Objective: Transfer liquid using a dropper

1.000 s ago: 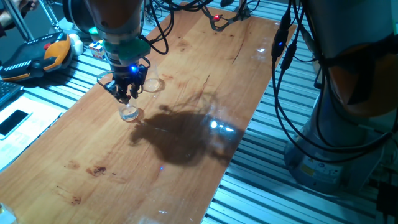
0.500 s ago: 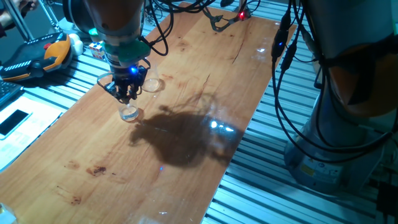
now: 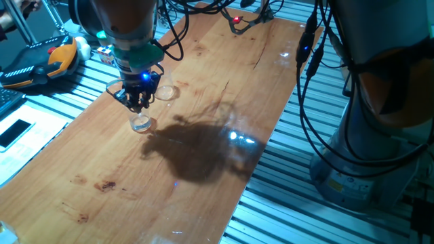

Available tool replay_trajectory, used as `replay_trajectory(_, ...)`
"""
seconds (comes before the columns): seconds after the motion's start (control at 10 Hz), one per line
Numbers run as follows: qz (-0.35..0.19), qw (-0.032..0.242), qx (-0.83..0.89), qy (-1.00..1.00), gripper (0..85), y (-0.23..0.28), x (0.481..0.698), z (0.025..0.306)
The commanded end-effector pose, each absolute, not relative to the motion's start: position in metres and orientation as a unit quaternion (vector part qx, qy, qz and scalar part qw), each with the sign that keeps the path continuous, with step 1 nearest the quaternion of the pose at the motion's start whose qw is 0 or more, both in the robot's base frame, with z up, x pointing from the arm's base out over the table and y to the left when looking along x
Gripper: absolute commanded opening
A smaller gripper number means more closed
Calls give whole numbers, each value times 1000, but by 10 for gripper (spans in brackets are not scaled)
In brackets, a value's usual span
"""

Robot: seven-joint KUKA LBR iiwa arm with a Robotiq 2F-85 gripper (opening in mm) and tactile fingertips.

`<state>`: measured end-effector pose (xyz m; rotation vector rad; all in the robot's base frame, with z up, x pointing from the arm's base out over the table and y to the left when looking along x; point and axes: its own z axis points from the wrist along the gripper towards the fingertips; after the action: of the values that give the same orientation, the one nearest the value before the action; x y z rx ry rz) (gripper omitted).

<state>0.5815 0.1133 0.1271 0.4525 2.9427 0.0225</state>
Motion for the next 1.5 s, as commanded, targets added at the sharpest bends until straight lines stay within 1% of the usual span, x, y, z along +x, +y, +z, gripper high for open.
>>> replay_trajectory(0.0, 6, 82, 153, 985, 257, 113, 581, 127)
replay_trajectory(0.5, -6, 95, 170, 981, 260, 111, 582, 129)
replay_trajectory(0.8, -8, 97, 172, 980, 290, 111, 583, 129)
replay_trajectory(1.4, -10, 101, 188, 977, 287, 110, 583, 129)
